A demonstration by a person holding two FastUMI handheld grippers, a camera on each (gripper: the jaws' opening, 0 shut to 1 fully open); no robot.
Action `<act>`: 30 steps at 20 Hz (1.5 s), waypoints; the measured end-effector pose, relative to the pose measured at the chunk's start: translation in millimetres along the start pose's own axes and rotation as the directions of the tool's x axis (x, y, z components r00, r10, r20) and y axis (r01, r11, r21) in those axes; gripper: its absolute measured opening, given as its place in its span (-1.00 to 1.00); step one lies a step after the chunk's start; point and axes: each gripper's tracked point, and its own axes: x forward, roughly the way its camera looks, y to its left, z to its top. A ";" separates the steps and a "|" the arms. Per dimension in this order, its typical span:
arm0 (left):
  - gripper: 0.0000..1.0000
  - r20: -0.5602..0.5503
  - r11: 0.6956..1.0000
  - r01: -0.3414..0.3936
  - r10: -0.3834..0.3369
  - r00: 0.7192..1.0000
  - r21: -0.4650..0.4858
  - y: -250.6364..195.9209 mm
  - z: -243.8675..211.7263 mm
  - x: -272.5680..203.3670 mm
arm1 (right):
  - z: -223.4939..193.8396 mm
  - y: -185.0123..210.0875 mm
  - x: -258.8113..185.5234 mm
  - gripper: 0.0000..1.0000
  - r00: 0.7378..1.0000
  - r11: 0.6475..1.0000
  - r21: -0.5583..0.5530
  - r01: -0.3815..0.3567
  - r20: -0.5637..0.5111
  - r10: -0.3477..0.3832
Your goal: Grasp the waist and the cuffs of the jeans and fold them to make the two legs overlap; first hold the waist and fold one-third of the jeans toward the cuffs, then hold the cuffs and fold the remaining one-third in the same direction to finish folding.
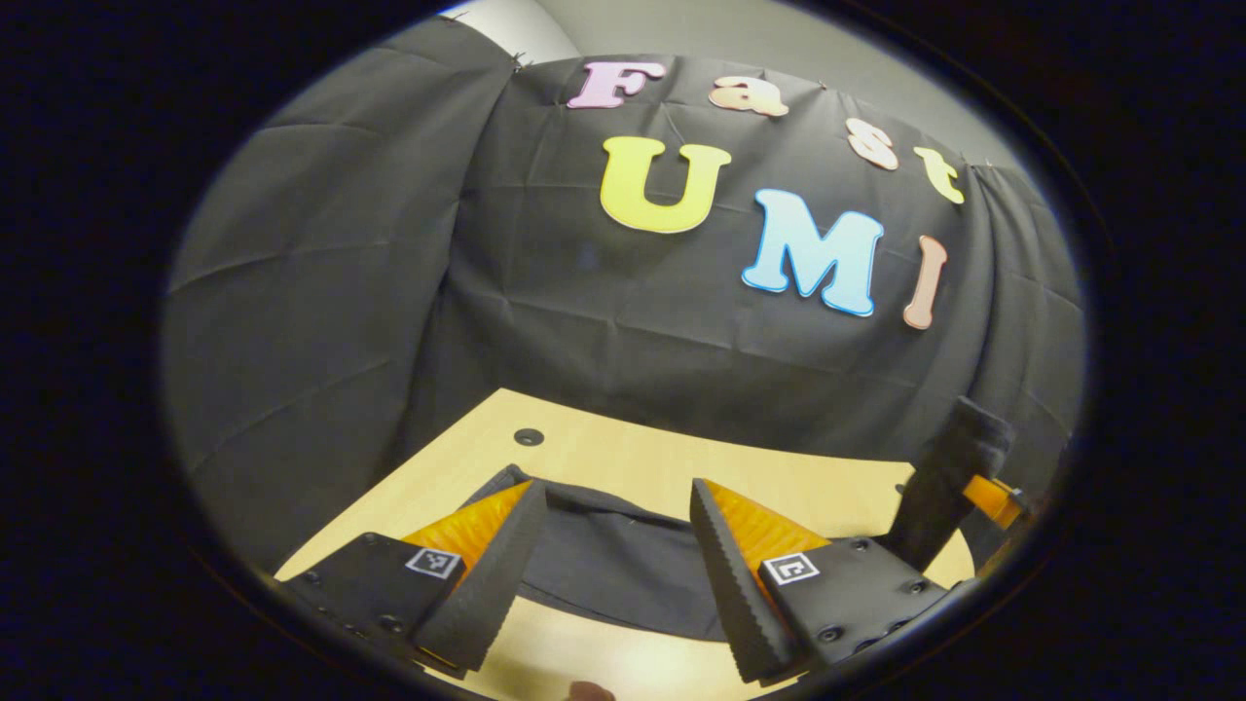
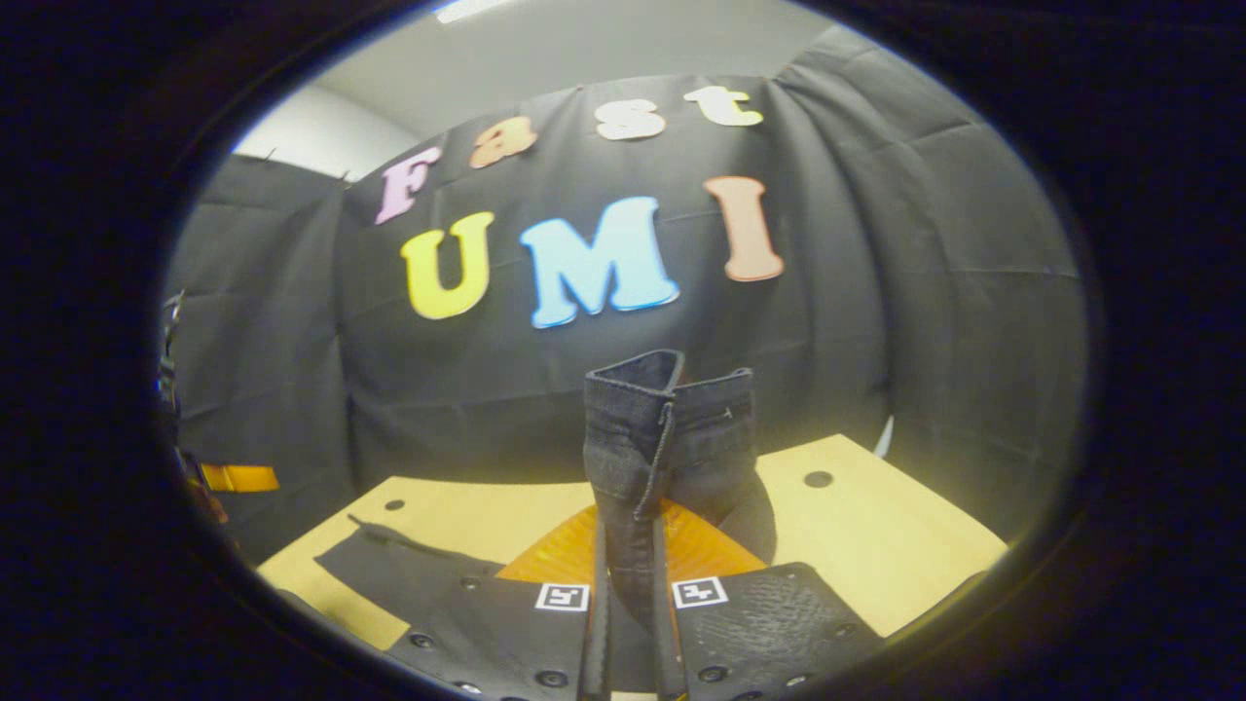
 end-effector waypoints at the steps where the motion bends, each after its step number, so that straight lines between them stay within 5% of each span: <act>1: 0.94 -0.003 1.000 -0.006 0.006 1.000 -0.005 7.4 -2.8 -3.9 | -21.2 19.9 10.2 -0.69 0.998 0.999 0.005 -0.042 -0.035 0.043; 5: 0.94 -0.020 0.998 -0.052 0.052 0.998 -0.027 38.5 -13.8 -17.0 | -122.9 65.4 27.1 -0.65 0.963 0.986 -0.030 -0.166 -0.222 0.155; 6: 0.94 -0.028 0.997 -0.068 0.067 0.997 -0.027 46.5 -19.2 -19.2 | -137.3 71.3 29.2 -0.74 0.957 0.981 -0.058 -0.185 -0.238 0.166; 10: 0.94 -0.086 0.991 -0.119 0.114 0.990 -0.057 69.7 -42.0 -24.8 | -169.2 77.2 20.4 -0.58 0.924 0.959 -0.110 -0.261 -0.316 0.215; 12: 0.94 -0.113 0.983 -0.139 0.126 0.986 -0.117 81.2 -47.5 -18.9 | -174.4 73.4 11.5 0.00 0.911 0.957 -0.110 -0.269 -0.350 0.216; 15: 0.94 -0.153 0.958 -0.168 0.135 0.979 -0.233 100.2 -56.6 -9.2 | -149.8 69.8 6.4 0.94 0.928 0.954 -0.142 -0.264 -0.305 0.211; 16: 0.94 -0.171 0.943 -0.180 0.135 0.976 -0.281 106.7 -63.8 -4.5 | -138.8 65.7 2.3 0.94 0.937 0.955 -0.152 -0.254 -0.285 0.203; 19: 0.94 -0.242 0.858 -0.217 0.112 0.964 -0.466 132.4 -91.2 13.2 | -103.5 41.6 -11.7 0.93 0.964 0.964 -0.183 -0.191 -0.221 0.149; 24: 0.94 -0.358 0.653 -0.311 0.065 0.931 -0.690 175.0 -138.9 51.6 | -47.6 5.3 -32.1 0.92 0.987 0.994 -0.102 -0.042 -0.157 0.025; 27: 0.94 -0.389 0.518 -0.345 0.025 0.921 -0.783 201.0 -156.1 63.2 | -29.7 -13.6 -42.3 0.92 0.990 0.998 -0.050 0.044 -0.133 -0.050; 28: 0.77 -0.390 0.483 -0.348 0.015 0.921 -0.803 205.2 -162.0 66.8 | -21.7 -19.7 -45.5 0.86 0.990 0.997 -0.036 0.074 -0.116 -0.077; 30: 0.94 -0.401 0.442 -0.361 0.004 0.916 -0.821 211.8 -174.5 73.7 | -5.3 -33.3 -50.4 0.93 0.987 0.991 -0.008 0.135 -0.082 -0.135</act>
